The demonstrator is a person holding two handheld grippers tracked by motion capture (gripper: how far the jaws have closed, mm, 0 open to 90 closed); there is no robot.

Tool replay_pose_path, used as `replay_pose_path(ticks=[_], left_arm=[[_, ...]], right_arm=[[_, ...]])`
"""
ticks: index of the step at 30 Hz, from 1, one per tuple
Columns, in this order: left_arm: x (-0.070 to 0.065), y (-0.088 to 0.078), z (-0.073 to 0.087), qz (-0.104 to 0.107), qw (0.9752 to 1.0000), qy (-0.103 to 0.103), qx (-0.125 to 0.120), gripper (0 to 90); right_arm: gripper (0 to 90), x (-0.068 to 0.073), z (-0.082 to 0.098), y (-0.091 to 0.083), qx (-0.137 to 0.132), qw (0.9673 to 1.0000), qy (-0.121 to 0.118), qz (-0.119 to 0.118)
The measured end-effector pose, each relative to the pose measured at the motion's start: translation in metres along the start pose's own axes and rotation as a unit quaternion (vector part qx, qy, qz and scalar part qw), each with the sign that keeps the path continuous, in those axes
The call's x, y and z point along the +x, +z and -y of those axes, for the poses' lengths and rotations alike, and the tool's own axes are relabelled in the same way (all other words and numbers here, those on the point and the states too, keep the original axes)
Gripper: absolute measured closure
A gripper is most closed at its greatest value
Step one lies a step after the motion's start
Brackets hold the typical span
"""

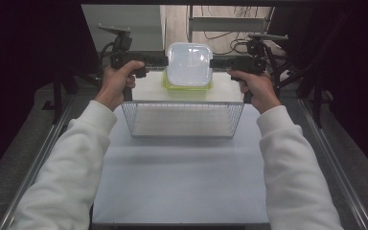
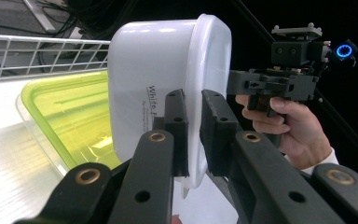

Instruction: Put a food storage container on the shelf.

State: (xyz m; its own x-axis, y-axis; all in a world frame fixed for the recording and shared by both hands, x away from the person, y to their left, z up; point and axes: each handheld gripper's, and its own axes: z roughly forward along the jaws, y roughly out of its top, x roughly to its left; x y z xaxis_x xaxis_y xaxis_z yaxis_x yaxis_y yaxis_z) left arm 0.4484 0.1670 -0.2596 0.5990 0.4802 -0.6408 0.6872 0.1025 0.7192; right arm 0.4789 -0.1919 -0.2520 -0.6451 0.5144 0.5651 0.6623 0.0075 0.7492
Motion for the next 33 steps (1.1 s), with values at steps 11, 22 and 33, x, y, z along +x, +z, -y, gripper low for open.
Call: replay_pose_path(ticks=[11, 22, 33], left_arm=[[0.016, 0.009, 0.002, -0.011, 0.9994, -0.029, 0.016, 81.5], [0.028, 0.012, -0.005, -0.004, 0.9975, -0.069, 0.013, 80.6], [0.042, 0.02, -0.015, 0.003, 0.9939, -0.11, 0.004, 78.7]], right_arm=[[78.1, -0.009, -0.004, 0.008, 0.006, 0.9998, 0.014, 0.012], [77.3, -0.009, -0.014, 0.013, 0.019, 0.9986, 0.041, 0.026], [75.3, -0.024, -0.022, 0.021, 0.026, 0.9952, 0.092, 0.02]])
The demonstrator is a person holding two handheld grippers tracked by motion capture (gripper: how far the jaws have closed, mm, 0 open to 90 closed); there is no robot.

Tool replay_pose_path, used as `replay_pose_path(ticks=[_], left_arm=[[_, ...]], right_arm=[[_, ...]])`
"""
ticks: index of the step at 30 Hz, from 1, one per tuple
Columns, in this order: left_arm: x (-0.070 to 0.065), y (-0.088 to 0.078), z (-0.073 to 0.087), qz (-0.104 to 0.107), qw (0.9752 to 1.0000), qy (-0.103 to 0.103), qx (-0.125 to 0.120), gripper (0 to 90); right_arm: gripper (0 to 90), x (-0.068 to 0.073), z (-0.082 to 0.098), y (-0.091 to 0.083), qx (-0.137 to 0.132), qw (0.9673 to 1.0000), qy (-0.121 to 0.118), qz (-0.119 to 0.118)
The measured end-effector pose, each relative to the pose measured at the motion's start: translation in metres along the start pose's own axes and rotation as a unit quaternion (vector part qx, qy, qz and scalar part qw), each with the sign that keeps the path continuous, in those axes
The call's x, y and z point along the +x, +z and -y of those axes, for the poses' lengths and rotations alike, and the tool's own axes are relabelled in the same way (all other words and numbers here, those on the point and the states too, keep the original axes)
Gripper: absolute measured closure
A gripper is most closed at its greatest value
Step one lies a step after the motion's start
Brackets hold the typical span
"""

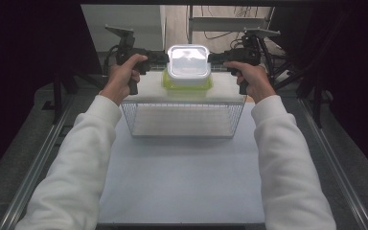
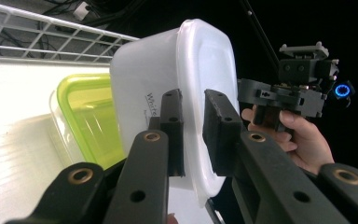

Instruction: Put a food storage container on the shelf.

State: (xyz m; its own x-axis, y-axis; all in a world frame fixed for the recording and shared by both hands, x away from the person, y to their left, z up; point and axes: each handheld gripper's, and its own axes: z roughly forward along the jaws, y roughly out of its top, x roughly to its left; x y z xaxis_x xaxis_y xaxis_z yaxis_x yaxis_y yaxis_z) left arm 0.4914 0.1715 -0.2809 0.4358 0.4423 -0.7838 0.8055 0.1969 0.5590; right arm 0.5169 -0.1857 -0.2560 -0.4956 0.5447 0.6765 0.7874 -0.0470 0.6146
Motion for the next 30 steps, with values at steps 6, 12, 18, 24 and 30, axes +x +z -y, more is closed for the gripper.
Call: replay_pose_path(ticks=[6, 12, 18, 24, 30], left_arm=[[0.005, 0.005, -0.005, -0.009, 0.9999, -0.011, -0.007, 77.3], [0.008, 0.007, -0.006, -0.017, 0.9997, -0.018, -0.003, 76.0], [0.008, 0.006, -0.005, -0.02, 0.9997, -0.016, -0.006, 76.2], [0.006, 0.008, -0.004, -0.025, 0.9996, -0.004, -0.009, 74.3], [0.001, 0.011, -0.001, -0.035, 0.9988, 0.029, -0.017, 54.4]], right_arm=[[73.3, -0.005, -0.003, 0.004, 0.003, 0.9998, 0.022, 0.001], [71.0, -0.011, -0.004, 0.009, 0.015, 0.9988, 0.047, -0.002], [71.1, -0.012, -0.004, 0.009, 0.013, 0.9986, 0.052, -0.002], [64.9, -0.01, -0.003, 0.01, 0.011, 0.9991, 0.04, 0.002], [44.4, -0.003, -0.003, 0.013, -0.014, 0.9999, -0.001, 0.002]])
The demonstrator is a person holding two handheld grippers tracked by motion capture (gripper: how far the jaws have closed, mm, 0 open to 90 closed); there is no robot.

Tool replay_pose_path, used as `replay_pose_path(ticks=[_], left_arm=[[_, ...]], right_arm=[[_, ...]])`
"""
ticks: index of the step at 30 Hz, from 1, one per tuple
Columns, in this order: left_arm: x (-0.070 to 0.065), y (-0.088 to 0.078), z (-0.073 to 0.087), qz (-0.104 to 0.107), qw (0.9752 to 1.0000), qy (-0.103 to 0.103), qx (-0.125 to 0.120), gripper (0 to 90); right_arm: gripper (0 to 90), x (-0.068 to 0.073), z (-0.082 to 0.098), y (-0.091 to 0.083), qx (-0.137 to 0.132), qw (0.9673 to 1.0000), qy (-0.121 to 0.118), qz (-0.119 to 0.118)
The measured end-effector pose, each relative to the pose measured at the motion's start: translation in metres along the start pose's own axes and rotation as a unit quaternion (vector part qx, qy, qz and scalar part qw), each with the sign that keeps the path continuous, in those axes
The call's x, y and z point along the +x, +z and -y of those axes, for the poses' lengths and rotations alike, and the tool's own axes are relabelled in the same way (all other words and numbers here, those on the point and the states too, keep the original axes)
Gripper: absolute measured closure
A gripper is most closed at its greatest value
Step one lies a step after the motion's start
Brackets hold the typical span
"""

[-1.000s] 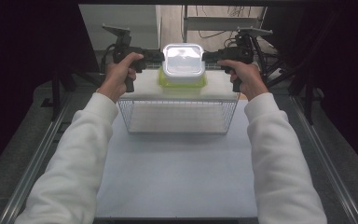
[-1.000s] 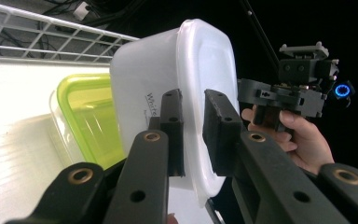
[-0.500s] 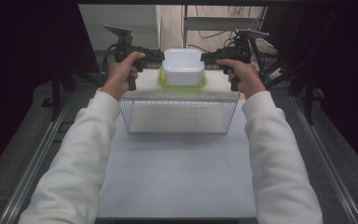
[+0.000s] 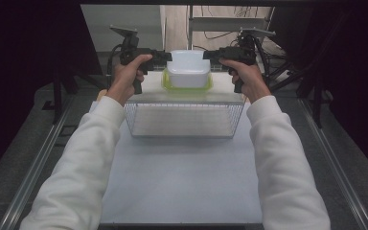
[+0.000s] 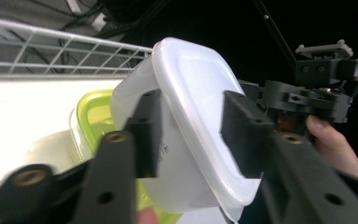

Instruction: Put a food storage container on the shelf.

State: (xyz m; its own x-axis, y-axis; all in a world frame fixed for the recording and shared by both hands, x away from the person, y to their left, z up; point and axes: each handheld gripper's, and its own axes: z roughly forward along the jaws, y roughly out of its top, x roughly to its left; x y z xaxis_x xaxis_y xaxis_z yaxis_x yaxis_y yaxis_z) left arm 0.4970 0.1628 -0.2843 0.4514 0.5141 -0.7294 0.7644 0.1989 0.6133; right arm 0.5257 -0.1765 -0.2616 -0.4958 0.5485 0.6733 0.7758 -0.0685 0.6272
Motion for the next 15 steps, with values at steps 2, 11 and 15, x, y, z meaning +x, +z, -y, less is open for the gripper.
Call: replay_pose_path(ticks=[2, 11, 15], left_arm=[[-0.001, -0.001, 0.0, -0.003, 1.0, 0.007, -0.004, 47.0], [-0.013, -0.017, 0.009, -0.018, 0.9983, 0.054, -0.009, 33.0], [-0.017, -0.029, 0.019, -0.02, 0.9968, 0.075, -0.018, 30.8]], right_arm=[[38.2, 0.002, 0.0, -0.001, -0.005, 0.9999, -0.011, 0.003], [28.4, 0.015, 0.006, -0.019, -0.032, 0.9975, -0.063, 0.004], [28.2, 0.018, 0.016, -0.028, -0.033, 0.995, -0.095, 0.004]])
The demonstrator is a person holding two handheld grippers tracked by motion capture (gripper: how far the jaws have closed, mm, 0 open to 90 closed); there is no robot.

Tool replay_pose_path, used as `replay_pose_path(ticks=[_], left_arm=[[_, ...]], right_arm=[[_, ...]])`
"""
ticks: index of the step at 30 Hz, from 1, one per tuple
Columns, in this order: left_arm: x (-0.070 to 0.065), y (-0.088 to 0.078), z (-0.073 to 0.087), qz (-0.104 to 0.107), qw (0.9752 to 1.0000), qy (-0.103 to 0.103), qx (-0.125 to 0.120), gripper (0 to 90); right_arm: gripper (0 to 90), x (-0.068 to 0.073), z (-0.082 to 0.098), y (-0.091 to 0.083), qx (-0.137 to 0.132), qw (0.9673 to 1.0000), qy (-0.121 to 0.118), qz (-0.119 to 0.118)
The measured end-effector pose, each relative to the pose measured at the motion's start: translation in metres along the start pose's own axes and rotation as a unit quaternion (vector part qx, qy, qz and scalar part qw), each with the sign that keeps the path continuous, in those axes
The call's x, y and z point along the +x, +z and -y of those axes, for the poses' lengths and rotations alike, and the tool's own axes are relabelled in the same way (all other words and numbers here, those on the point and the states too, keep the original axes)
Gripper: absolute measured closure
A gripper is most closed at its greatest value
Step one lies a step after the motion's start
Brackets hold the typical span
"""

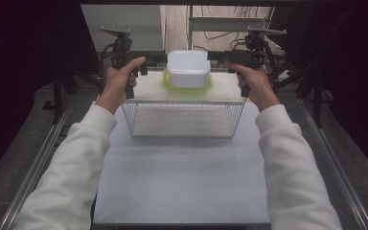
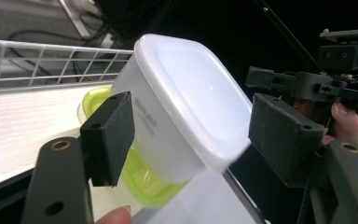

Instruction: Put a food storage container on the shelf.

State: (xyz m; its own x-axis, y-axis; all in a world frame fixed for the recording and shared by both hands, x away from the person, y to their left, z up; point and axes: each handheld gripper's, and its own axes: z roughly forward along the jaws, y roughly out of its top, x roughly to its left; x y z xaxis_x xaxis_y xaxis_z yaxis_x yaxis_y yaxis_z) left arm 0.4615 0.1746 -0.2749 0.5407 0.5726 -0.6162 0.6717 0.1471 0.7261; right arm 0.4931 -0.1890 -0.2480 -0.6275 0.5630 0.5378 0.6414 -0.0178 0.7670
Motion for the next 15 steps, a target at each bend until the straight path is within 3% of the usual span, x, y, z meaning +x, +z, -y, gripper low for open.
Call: replay_pose_path(ticks=[2, 9, 15], left_arm=[[-0.002, -0.006, 0.007, 0.004, 1.0, -0.001, -0.003, 30.1], [-0.017, -0.028, 0.033, 0.005, 0.999, 0.042, -0.013, 29.0], [-0.033, -0.048, 0.069, -0.008, 0.9959, 0.089, -0.01, 28.2]], right_arm=[[28.2, 0.001, 0.004, -0.006, -0.006, 1.0, -0.006, -0.003], [28.2, 0.004, 0.031, -0.033, -0.018, 0.9994, -0.024, -0.017], [28.2, 0.005, 0.064, -0.053, -0.011, 0.9973, -0.073, 0.003]])
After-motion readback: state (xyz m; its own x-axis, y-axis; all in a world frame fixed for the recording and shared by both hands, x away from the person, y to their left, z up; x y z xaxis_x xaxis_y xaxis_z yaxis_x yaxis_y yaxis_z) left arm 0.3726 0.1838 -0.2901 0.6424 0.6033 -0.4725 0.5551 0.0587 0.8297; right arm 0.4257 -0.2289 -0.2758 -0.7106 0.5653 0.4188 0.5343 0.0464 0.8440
